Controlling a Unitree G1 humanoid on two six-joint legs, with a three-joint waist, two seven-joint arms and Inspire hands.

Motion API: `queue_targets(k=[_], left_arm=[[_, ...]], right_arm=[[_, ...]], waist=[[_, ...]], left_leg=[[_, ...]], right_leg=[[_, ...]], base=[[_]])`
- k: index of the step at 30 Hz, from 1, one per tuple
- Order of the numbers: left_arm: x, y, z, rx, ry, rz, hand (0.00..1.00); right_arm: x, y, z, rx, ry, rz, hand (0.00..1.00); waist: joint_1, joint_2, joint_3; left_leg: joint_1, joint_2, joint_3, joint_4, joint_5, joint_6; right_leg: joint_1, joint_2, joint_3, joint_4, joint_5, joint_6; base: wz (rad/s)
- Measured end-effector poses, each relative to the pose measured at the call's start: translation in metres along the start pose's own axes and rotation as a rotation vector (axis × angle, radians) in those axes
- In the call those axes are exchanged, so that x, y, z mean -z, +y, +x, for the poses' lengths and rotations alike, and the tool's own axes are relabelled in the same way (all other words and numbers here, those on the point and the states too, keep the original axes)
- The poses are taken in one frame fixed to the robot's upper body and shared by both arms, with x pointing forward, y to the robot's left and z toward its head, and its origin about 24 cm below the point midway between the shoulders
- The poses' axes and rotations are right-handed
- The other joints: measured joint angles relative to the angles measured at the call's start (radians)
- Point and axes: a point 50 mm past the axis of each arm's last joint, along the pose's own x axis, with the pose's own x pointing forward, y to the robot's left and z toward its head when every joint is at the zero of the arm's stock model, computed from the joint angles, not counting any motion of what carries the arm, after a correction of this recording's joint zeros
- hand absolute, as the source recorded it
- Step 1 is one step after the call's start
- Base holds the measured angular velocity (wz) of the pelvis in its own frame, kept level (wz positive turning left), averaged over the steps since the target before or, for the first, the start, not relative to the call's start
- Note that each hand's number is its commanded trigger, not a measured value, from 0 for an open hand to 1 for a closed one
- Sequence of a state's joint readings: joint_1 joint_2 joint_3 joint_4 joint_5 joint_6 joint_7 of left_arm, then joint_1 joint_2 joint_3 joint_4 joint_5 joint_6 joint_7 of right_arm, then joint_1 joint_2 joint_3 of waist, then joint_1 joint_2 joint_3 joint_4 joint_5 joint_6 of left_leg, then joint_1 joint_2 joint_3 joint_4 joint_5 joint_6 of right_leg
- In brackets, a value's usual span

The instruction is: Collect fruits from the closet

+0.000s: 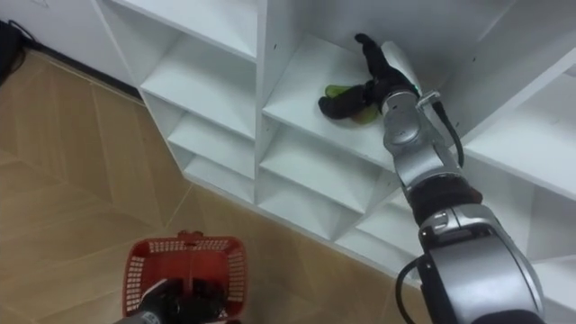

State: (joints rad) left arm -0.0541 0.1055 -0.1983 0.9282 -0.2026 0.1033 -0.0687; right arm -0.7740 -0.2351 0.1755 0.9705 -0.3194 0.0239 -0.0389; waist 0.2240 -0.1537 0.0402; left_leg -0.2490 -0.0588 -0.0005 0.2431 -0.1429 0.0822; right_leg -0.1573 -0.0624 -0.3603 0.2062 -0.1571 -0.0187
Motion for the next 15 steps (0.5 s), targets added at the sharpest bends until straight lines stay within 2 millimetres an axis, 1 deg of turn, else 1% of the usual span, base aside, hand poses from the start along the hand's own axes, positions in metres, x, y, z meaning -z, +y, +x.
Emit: queue_targets(k=[4,7,15], left_arm=[[0.0005,-0.0001,-0.0001,0.0,0.001,-0.001,1.0],[0.0005,-0.0005,0.0,0.001,0.002,-0.001,1.0],[0.0006,0.0,-0.0001,0.004,0.003,0.0,1.0]], right_arm=[[0.0,0.0007,0.0,-0.016,0.002,0.0,0.0],[0.001,0.0015,0.0,-0.034,0.013,-0.001,0.0],[0.0027,0.0018,-0.0001,-0.056,0.024,-0.012,0.0]], waist=[[0.0,-0.002,-0.0009],[0.0,-0.006,-0.0034],[-0.001,-0.011,-0.0019]], left_leg=[[0.0,0.0,0.003,0.001,0.0,0.0],[0.002,0.0,0.004,0.001,0.0,0.0],[0.011,0.001,0.006,-0.001,0.0,0.0]], right_leg=[[0.0,-0.001,0.001,0.0,0.001,0.0],[0.001,-0.001,0.001,0.0,0.001,0.0],[0.011,-0.001,0.001,0.0,0.001,0.0]], base=[[0.0],[0.0],[0.0]])
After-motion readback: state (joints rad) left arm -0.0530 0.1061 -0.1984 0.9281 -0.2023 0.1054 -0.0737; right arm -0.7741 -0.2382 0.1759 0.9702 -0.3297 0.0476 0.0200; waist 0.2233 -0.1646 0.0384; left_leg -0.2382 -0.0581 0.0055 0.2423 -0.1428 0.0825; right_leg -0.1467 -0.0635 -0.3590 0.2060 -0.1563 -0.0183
